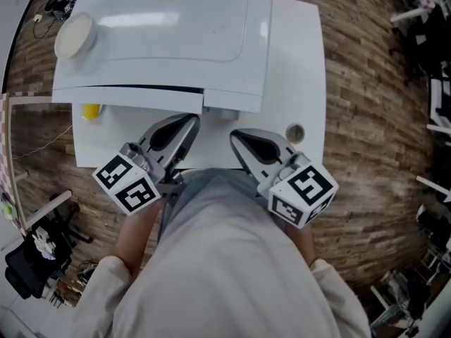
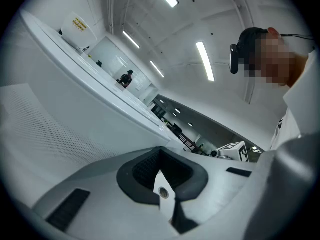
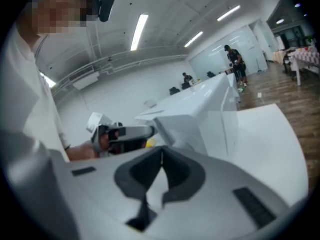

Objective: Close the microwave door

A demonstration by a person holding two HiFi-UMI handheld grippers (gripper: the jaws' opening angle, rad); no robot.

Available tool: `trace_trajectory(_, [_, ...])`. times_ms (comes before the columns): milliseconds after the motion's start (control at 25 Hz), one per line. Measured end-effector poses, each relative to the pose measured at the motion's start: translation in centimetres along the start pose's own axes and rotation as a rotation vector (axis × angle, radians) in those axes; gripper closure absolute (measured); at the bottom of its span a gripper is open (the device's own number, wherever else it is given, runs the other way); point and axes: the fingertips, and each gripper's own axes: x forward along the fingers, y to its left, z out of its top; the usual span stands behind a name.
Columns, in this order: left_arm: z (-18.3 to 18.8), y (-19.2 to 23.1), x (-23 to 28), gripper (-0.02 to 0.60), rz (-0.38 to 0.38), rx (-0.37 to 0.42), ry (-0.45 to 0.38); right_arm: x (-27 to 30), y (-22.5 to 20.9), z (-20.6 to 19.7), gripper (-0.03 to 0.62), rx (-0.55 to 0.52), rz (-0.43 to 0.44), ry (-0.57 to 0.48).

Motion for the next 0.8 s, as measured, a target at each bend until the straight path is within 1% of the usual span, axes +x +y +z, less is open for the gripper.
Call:
trace_trajectory(240, [0.2,0.0,0.1,0.569,-0.011,-0.001,0.006,-0.2,-0.4,0.2,0.571,0.006,-0.008,-0.004])
trace_trajectory(440, [0.1,0.0,0.1,0.569,-0.013,-0.010,0.004,0.1,-0.2,0.2,0.571,0.005,0.005,-0.002])
trace_trajectory(640, [0.4,0.3,0.5,0.569,-0.009,-0.029,-0.018,0.4,-0.1,0.1,0.571,0.003,0.013,0.003])
trace_trajectory(720, [0.5,0.4,1.0,0.569,-0.005,-0.025,-0.024,0.3,0.0,0.0,0.571,0.001,0.014,0.005])
trace_trajectory(800, [0.4,0.1,1.3,0.569,-0.022,-0.012,-0.010,0.3,0.3,0.0,0.571,0.001,0.016,0.003])
